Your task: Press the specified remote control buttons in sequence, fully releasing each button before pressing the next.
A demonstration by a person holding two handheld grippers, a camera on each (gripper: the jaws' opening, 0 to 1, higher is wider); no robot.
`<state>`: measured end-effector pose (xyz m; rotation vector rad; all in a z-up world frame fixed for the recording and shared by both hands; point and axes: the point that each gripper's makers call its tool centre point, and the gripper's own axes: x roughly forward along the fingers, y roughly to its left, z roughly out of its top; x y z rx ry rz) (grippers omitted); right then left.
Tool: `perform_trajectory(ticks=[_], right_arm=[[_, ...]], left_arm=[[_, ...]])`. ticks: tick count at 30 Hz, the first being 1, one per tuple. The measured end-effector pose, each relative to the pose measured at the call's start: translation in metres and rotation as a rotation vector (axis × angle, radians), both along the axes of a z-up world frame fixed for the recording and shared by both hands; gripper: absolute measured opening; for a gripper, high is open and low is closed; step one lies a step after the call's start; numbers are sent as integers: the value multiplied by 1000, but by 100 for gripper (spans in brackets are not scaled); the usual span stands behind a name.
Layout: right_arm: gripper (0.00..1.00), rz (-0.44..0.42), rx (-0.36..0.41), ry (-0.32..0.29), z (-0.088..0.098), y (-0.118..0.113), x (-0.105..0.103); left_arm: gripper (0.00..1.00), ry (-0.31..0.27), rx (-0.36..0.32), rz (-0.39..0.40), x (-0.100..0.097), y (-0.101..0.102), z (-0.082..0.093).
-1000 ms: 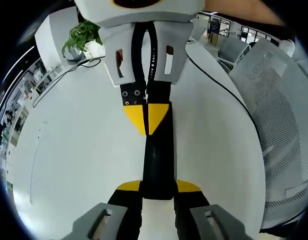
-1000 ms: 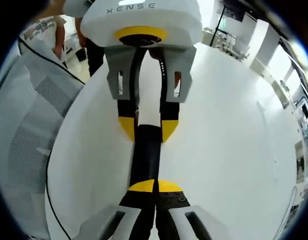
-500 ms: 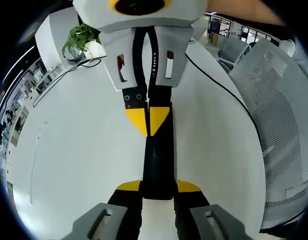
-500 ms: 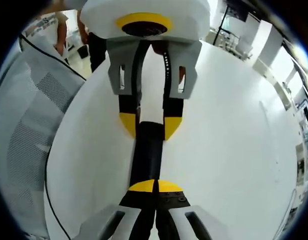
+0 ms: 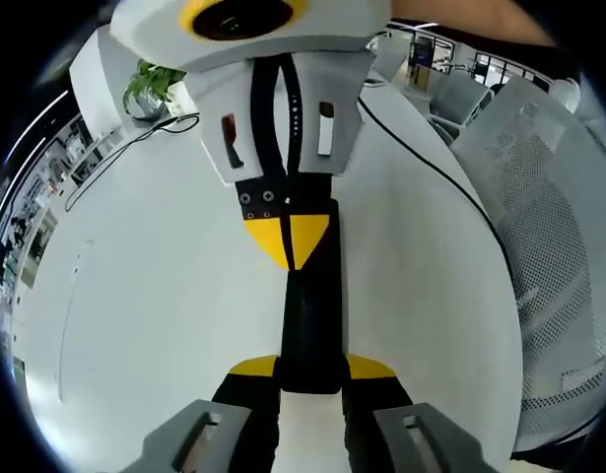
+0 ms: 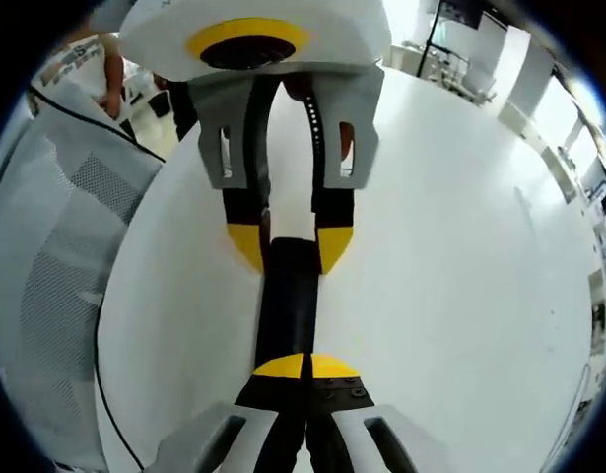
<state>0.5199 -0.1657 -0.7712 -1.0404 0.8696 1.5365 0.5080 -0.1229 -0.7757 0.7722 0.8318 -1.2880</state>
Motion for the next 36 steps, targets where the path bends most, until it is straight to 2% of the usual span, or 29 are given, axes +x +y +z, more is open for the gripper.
perform_trajectory(ticks=[9,13,16,23,36], right_arm=[[0,-8,39,-4,2,0,-2],[0,-4,77,-41,5,-1,1],[0,-12,82,-40,9,-3,4],[0,18,75,-53,21,-3,-7],[0,21,75,-71,28,-2,-6]], left_arm=[[22,-2,0,-1,0,0,0],[22,-7,-1,-2,0,0,0],[22,-11,1,-2,0,0,1],[22,-11,3,-9,-1,0,1],[23,-15,17,-6,-1,0,0]])
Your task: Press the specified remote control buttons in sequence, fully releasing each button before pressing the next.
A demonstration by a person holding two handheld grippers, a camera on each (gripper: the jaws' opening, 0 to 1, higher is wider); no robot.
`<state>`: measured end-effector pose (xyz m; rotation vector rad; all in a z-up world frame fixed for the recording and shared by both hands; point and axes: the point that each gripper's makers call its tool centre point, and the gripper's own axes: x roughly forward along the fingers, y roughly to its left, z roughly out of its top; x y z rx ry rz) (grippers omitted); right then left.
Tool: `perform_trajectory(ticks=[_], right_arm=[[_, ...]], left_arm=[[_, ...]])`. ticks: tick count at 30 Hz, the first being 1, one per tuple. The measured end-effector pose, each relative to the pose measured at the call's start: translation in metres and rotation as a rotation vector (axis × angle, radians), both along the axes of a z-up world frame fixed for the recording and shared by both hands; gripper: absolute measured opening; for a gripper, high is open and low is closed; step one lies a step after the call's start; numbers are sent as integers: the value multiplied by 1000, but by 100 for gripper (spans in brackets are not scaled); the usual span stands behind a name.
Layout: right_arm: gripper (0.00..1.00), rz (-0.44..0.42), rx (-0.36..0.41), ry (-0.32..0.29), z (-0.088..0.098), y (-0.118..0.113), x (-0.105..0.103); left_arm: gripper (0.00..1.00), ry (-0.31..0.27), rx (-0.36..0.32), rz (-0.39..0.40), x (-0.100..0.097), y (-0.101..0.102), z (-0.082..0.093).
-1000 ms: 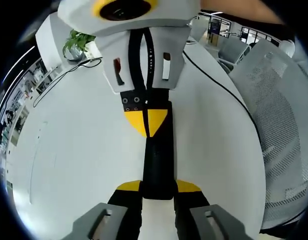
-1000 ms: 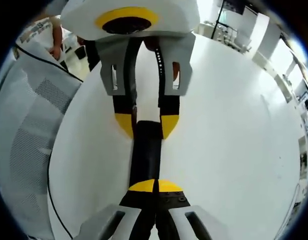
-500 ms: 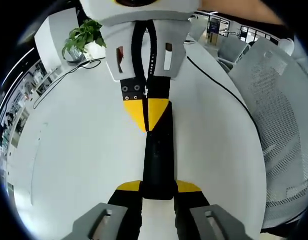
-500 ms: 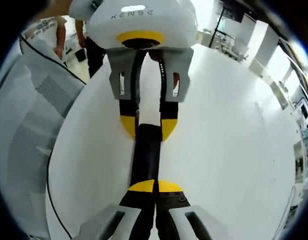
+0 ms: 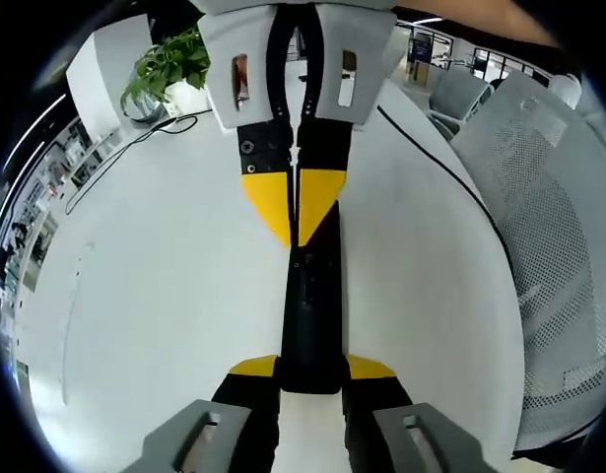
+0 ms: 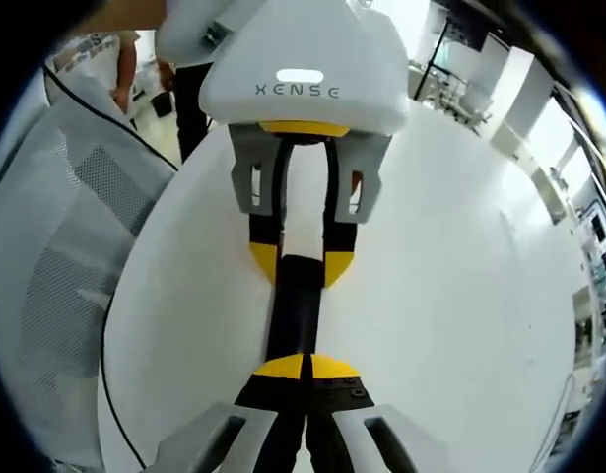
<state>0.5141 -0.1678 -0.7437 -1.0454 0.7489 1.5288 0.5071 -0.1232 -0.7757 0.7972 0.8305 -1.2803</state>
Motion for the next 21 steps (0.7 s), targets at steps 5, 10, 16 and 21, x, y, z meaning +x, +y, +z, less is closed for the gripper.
perform_trajectory(ticks=[5,10,16,21], right_arm=[[0,-7,2,1,-2,-1,-1],[0,-12,1,9,-12,-1,-2],[0,-11,-4,16,-17,-2,-4],[0,-11,-6,22,-18,-1,-4]], left_arm=[[23,0,-1,1,-1,0,0],[23,1,-3,3,-1,-1,0],[23,1,-4,1,-1,-1,0],[23,3,-6,2,-1,-1,0]])
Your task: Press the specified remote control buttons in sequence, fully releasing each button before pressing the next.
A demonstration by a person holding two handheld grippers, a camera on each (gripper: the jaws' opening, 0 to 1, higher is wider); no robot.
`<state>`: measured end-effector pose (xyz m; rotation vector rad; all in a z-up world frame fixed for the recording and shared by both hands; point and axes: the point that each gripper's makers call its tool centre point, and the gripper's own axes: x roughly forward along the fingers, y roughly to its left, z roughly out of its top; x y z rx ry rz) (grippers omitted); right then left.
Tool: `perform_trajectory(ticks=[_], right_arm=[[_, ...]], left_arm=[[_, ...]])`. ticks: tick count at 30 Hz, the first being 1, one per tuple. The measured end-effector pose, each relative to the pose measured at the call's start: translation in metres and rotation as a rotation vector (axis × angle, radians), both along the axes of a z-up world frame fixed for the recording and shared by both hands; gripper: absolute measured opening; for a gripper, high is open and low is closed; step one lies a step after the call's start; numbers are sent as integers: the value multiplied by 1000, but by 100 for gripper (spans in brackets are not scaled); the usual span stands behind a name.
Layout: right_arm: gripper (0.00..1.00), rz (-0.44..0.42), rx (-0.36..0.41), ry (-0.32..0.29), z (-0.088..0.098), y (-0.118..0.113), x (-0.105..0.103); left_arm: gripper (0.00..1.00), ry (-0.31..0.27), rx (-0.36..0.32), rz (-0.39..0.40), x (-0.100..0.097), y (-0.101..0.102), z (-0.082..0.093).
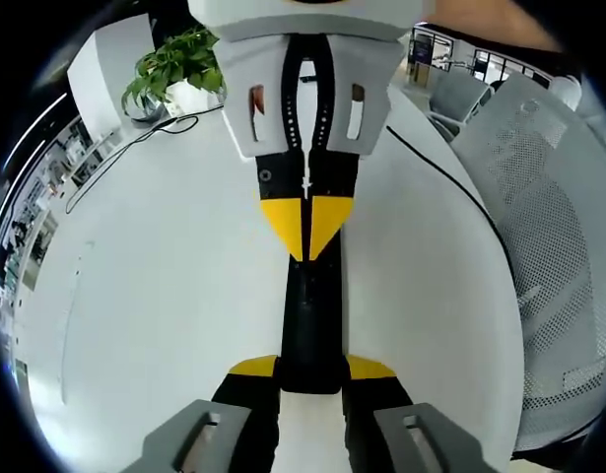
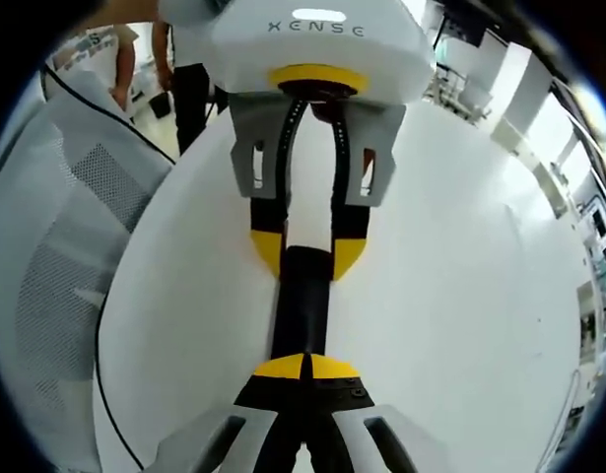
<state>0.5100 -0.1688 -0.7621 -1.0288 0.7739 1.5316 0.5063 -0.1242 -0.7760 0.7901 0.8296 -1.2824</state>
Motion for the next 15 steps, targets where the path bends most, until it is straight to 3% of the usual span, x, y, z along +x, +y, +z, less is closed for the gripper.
perform_trajectory(ticks=[15], right_arm=[[0,4,-17,9,-5,0,-2]], left_arm=[[23,3,-3,2,0,0,0]])
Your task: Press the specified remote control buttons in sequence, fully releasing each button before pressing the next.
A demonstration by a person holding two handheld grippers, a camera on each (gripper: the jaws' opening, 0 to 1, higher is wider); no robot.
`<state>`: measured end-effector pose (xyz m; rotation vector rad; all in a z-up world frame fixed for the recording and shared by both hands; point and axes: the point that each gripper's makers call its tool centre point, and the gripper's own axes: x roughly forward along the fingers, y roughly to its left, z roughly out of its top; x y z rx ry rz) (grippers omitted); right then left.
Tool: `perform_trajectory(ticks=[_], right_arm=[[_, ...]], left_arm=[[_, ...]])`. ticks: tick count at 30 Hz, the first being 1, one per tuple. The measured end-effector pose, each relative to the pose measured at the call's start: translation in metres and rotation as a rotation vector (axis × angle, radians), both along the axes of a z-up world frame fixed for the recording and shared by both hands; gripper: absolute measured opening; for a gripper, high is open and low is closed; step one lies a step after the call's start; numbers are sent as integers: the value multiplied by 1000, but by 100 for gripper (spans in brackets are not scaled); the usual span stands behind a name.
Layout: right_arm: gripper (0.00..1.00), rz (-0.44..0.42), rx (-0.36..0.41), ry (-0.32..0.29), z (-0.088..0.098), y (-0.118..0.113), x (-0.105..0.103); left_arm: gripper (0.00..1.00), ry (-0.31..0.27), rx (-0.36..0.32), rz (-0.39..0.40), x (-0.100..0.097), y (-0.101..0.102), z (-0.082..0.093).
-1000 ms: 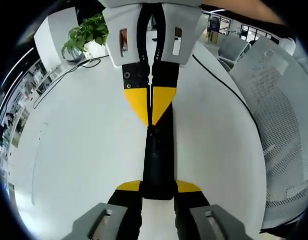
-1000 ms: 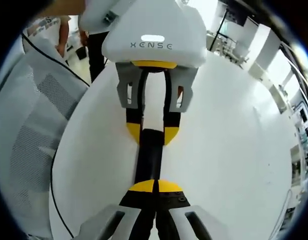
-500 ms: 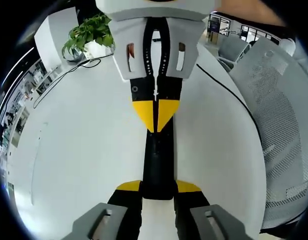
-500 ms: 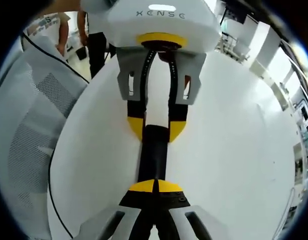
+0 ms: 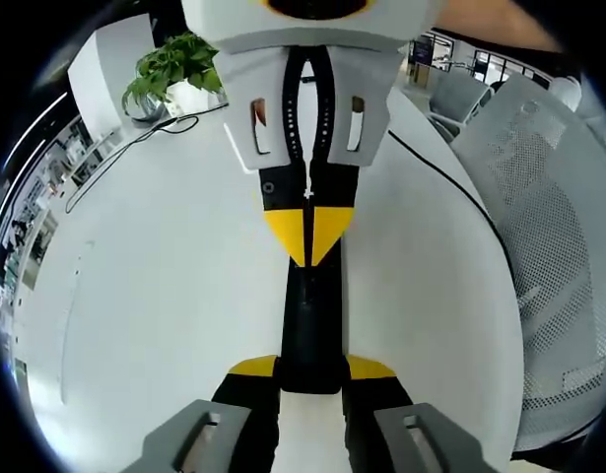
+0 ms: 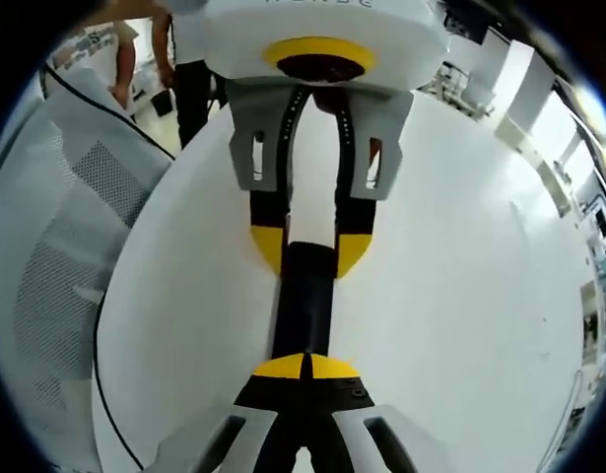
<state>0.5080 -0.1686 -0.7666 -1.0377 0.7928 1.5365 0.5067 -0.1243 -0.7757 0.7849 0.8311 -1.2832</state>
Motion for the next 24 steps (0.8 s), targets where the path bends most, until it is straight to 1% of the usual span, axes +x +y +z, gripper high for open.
perform_trajectory(ticks=[5,8,9,15,17,19,24], right_arm=[[0,0,-19,-2,-2,1,2],[0,-33,-8,25,-1,0,3],[0,-33,-7,25,-2,0,3],[0,-31,-38,16,-2,2,2],[0,-10,-59,-6,-2,2,1],[0,-11,-68,-11,-3,1,2],[0,-23,-55,-14,-2,0,2]], left_arm=[[23,3,-6,1,0,0,0],[23,3,-10,0,0,1,0],[23,3,-11,0,0,1,0],[23,5,-7,-1,0,1,0],[23,4,-5,0,1,1,0],[23,4,-4,1,1,1,0],[23,5,-5,5,1,1,0]])
